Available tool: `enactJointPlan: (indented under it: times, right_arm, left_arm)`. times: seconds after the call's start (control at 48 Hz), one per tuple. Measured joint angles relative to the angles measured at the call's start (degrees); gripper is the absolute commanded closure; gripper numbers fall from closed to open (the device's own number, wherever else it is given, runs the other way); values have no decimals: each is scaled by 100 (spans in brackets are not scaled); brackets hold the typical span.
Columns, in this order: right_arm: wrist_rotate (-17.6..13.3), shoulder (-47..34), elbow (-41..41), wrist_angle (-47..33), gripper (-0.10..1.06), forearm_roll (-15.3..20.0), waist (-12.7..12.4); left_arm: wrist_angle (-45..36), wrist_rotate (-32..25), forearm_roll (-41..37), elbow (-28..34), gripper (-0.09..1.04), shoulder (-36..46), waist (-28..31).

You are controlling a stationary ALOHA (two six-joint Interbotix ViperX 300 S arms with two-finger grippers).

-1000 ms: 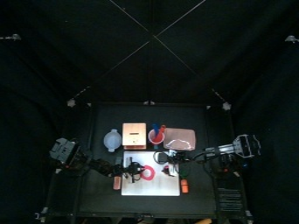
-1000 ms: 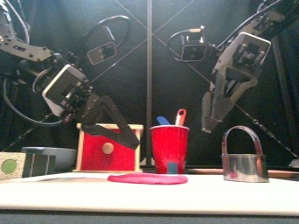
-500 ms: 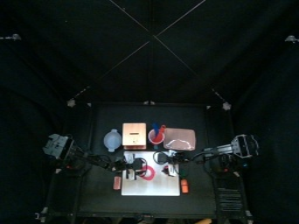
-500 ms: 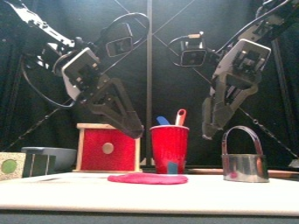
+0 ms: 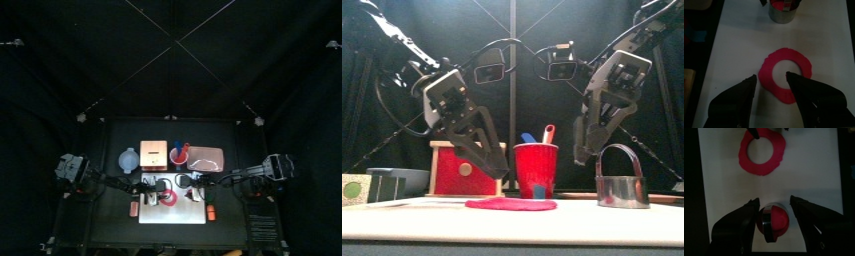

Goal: Get the cutter from the drawer then cut the dough then place the extra dough in the bowl
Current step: Place the extra dough in the bowl

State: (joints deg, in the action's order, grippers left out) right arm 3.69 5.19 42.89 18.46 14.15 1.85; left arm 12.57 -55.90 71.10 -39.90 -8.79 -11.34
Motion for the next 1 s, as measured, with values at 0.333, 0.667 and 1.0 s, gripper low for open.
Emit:
enactJointPlan:
  times: [0.333,0.667,1.0]
  right_arm:
    - [0,-26,0,0,11,9,0]
    - [0,-88,-9,-62,11,9,0]
    - [-9,-132,0,-53,11,9,0]
  left_arm:
    - [-97,-9,-220,53,9,-158,114]
    - [-123,-9,-431,53,9,-439,185]
    - [-237,-18,-457,62,23,-448,211]
